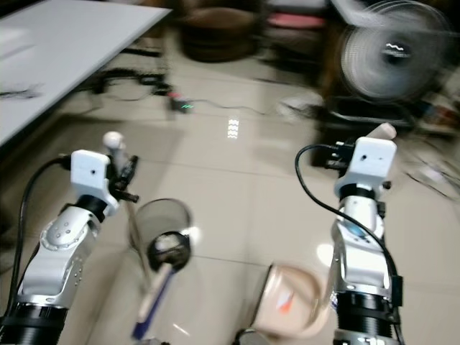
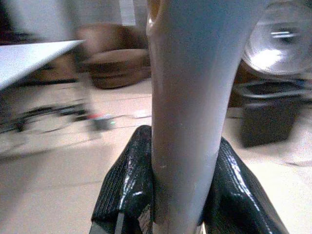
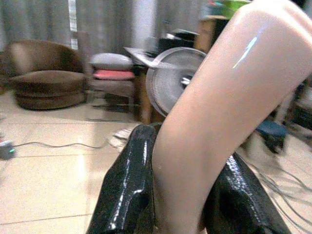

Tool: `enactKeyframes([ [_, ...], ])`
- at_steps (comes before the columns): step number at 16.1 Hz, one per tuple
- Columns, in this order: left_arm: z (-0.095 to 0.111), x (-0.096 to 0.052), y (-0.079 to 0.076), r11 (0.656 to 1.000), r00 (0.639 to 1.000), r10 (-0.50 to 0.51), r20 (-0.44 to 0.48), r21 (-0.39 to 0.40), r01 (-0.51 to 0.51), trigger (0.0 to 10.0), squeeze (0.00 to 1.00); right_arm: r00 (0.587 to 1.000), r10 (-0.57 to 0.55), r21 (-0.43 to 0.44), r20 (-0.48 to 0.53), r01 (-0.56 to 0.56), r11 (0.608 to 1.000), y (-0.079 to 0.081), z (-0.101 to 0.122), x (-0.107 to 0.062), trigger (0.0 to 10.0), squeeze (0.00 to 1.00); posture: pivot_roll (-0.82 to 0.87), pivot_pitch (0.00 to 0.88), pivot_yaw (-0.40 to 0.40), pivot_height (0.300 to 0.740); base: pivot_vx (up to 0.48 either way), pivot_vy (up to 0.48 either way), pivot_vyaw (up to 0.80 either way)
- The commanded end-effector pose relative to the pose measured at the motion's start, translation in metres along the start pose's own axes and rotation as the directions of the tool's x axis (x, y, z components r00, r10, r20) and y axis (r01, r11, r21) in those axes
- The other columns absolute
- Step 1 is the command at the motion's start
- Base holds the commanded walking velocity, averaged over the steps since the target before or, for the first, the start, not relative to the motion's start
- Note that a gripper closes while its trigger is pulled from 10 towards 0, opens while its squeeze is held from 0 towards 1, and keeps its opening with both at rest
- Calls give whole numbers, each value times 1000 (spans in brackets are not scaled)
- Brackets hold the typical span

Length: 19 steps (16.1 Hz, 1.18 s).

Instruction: Sweep floor

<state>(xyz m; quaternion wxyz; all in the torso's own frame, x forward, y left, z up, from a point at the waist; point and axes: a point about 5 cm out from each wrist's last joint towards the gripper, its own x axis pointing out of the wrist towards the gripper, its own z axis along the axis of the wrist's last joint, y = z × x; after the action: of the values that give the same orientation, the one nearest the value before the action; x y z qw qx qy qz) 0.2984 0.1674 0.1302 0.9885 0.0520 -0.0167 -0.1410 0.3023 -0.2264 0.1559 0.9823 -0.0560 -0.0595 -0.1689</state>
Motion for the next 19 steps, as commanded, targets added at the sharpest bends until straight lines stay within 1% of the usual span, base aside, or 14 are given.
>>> enactKeyframes([
  [1, 10, 0, -4, 998, 998, -54, 35, 14, 53, 10000, 0, 994, 8, 18, 108, -10, 1000, 7, 23, 3, 10000, 0, -64, 0, 20, 740, 0, 0, -800],
  [2, 9, -1, -6, 997, 997, -71, 28, 15, 71, 10000, 0, 992, 35, 19, 118, -38, 999, 15, 23, 0, 10000, 0, -66, 0, 22, 740, 0, 0, -800],
  [3, 10, -1, -6, 998, 997, -65, 30, 9, 64, 10000, 0, 991, 53, 22, 124, -57, 998, 20, 24, -1, 10000, 0, -68, 0, 24, 740, 0, 0, -800],
  [6, 16, 3, 1, 1000, 998, 11, 64, -8, -11, 10000, 0, 982, 129, 0, 136, -130, 992, 35, 26, -7, 10000, 0, -76, 0, 23, 740, 0, 0, -800],
  [7, 19, 6, 4, 999, 995, 48, 82, -3, -48, 10000, 0, 978, 163, -17, 133, -162, 987, 42, 25, -8, 10000, 0, -79, 0, 23, 740, 0, 0, -800],
  [9, 21, 8, 6, 996, 994, 74, 82, 42, -78, 10000, 0, 975, 205, -33, 86, -203, 979, 49, 18, -8, 10000, 0, -83, 0, 21, 740, 0, 0, -672],
  [10, 22, 9, 7, 994, 993, 91, 79, 49, -95, 10000, 0, 972, 228, -33, 59, -226, 973, 51, 14, -9, 10000, 0, -84, 0, 19, 740, 0, -375, 0],
  [12, 23, 10, 8, 992, 990, 111, 82, 49, -116, 10000, 0, 972, 229, -24, 46, -228, 973, 51, 12, -10, 10000, 0, -84, 0, 19, 740, 0, -480, 0],
  [14, 25, 13, 10, 986, 986, 148, 80, 67, -153, 10000, 0, 969, 245, 4, 19, -245, 969, 51, 10, -10, 10000, 0, -86, 0, 19, 740, 0, -480, 0],
  [15, 26, 14, 11, 985, 985, 154, 83, 69, -160, 10000, 0, 971, 239, -17, 13, -239, 971, 50, 8, -10, 10000, 0, -87, 0, 19, 740, 0, -480, 0],
  [16, 27, 16, 11, 983, 983, 160, 87, 77, -166, 10000, 0, 974, 224, -57, 23, -223, 973, 49, 8, -9, 10000, 0, -88, 0, 19, 740, 0, -480, 0],
  [17, 27, 17, 11, 983, 983, 161, 88, 80, -168, 10000, 0, 975, 220, -65, 23, -218, 974, 48, 7, -9, 10000, 0, -88, 0, 19, 740, 0, -480, 0],
  [19, 27, 18, 10, 982, 985, 152, 87, 98, -161, 10000, 0, 974, 226, -48, 11, -225, 973, 47, 6, -10, 10000, 0, -91, 0, 25, 740, 0, -480, 0],
])
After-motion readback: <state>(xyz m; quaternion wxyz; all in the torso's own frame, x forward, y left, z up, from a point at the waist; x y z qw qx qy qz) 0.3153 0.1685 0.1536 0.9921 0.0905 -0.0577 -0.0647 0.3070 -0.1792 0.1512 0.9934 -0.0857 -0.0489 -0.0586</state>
